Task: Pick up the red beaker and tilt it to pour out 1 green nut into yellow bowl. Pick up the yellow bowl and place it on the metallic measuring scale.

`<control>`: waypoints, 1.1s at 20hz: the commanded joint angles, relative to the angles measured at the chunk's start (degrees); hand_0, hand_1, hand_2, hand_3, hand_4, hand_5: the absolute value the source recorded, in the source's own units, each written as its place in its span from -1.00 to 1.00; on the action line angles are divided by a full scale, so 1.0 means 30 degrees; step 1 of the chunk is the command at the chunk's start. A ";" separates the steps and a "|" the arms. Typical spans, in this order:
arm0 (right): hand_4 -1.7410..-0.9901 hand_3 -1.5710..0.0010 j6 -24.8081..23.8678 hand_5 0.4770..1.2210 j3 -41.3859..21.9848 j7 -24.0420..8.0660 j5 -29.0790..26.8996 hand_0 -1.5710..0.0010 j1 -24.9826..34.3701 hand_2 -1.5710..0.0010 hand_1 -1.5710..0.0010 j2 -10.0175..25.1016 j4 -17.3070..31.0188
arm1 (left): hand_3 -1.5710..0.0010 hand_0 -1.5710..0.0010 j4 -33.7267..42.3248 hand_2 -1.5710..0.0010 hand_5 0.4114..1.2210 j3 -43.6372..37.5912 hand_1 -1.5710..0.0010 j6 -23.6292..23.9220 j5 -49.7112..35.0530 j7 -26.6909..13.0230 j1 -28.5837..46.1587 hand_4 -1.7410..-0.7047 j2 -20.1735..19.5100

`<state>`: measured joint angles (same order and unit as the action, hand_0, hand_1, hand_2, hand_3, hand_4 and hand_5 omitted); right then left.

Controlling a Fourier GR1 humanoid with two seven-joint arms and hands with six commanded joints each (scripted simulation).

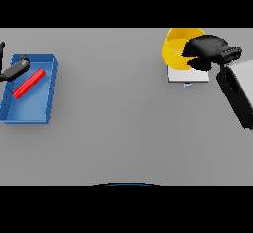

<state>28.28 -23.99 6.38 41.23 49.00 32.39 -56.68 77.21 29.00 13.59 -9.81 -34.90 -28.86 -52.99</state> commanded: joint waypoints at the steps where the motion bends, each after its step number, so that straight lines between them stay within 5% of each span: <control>1: -0.94 -0.49 -0.0334 1.00 -0.0048 0.0236 0.0126 -1.00 0.0154 -1.00 -1.00 -0.0053 0.0614 | 1.00 1.00 -0.0194 1.00 -0.10 0.0067 1.00 0.0070 0.0137 0.0111 -0.0047 0.76 0.0134; 8: -0.96 -0.77 -0.2676 1.00 -0.0283 0.1077 0.0663 -1.00 0.1155 -1.00 -0.99 -0.0987 0.5325 | 1.00 1.00 -0.0398 1.00 -0.16 -0.0069 1.00 -0.0038 0.0123 0.0004 -0.0152 0.79 -0.0048; 17: -0.95 -0.89 -0.4023 1.00 -0.0489 0.1726 0.0551 -0.97 0.1882 -1.00 -0.81 -0.1812 0.8707 | 1.00 1.00 -0.0364 1.00 -0.20 0.0005 1.00 0.0019 0.0081 0.0207 -0.0128 0.80 -0.0017; 19: -0.97 -0.48 -0.3964 1.00 -0.0461 0.1741 0.0418 -0.96 0.2171 -1.00 -0.80 -0.1887 0.9273 | 1.00 1.00 -0.0584 1.00 -0.19 0.0034 1.00 -0.0006 0.0132 0.0168 -0.0421 0.79 0.0190; 20: -0.78 -0.30 -0.3907 1.00 -0.0377 0.1745 0.0323 -0.96 0.2181 -0.90 -0.84 -0.1978 0.9624 | 1.00 1.00 -0.0617 1.00 -0.18 0.0077 1.00 -0.0044 0.0116 0.0067 -0.0528 0.79 0.0304; 21: -0.61 -0.16 -0.3742 0.77 -0.0349 0.1331 0.0221 -0.94 0.2184 -0.72 -0.72 -0.2124 0.9657 | 1.00 1.00 -0.0689 1.00 -0.18 0.0116 1.00 -0.0050 0.0090 0.0004 -0.0537 0.79 0.0419; 22: -0.48 -0.05 -0.3582 0.55 -0.0248 0.1436 0.0118 -0.55 0.2406 -0.44 -0.38 -0.2132 0.9788 | 1.00 1.00 -0.0918 1.00 -0.18 0.0131 1.00 -0.0158 0.0095 0.0060 -0.0555 0.79 0.0454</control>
<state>17.52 -24.72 10.72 41.57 56.25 26.00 -27.33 74.45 29.39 13.12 -9.52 -34.79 -30.52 -51.63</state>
